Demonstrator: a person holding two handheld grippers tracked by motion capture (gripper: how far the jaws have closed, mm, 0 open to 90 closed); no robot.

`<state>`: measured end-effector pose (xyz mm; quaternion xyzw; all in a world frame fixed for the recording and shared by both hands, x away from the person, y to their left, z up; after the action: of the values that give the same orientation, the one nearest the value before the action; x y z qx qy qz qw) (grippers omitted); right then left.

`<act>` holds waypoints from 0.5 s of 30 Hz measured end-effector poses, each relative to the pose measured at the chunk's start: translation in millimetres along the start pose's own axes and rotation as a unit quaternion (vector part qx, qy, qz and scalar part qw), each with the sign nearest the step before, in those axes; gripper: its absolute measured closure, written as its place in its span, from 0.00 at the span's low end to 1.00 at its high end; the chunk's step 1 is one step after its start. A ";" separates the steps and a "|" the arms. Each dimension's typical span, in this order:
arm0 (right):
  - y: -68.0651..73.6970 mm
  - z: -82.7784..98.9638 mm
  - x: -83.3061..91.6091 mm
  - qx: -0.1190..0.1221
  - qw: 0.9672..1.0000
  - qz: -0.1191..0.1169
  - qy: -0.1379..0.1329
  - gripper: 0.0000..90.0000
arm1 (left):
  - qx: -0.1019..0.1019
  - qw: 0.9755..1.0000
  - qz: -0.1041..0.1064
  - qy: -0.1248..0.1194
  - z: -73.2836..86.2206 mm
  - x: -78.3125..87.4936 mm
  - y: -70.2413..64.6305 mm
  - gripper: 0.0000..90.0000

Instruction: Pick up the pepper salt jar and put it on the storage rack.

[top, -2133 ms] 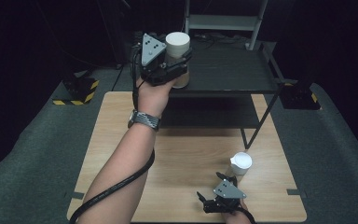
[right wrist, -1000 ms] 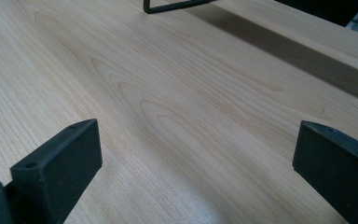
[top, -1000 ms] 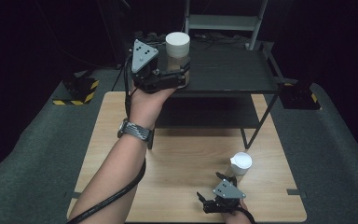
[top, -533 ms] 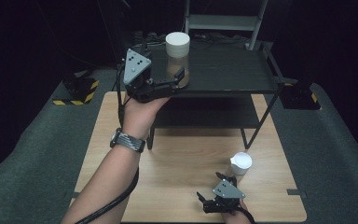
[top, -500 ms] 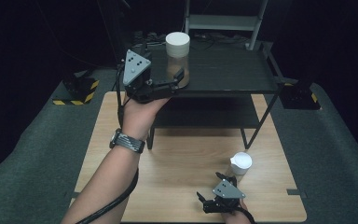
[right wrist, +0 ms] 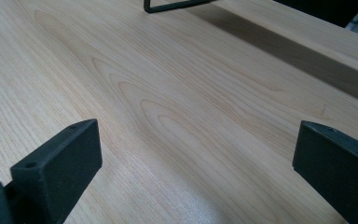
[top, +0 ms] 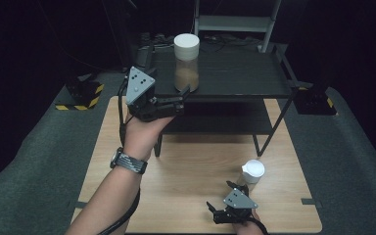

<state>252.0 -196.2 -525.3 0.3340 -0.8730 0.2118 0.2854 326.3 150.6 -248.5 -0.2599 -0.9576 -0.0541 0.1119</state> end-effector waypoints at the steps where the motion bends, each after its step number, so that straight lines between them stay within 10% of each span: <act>1: 0.0 0.0 0.0 0.000 1.000 0.000 0.000 0.00 | 0.000 1.000 0.000 0.000 3.0 1.1 -0.5 0.00; 15: 0.4 0.4 0.2 0.000 1.000 0.002 -0.001 0.00 | -0.009 1.000 0.019 0.012 46.9 13.5 -6.1 0.00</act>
<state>251.5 -196.2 -525.6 0.3327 -0.8739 0.2124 0.2837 303.1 159.5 -291.0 -0.2782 -0.9507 -0.0634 0.1218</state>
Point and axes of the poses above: each handheld gripper's, and its own axes: x roughly backward along the jaws, z roughly out of its underside, y roughly to its left, the point moved 8 cm from there along -x, roughly forward along the jaws, and after that the axes turned 15 degrees about y, right-handed, at the moved point
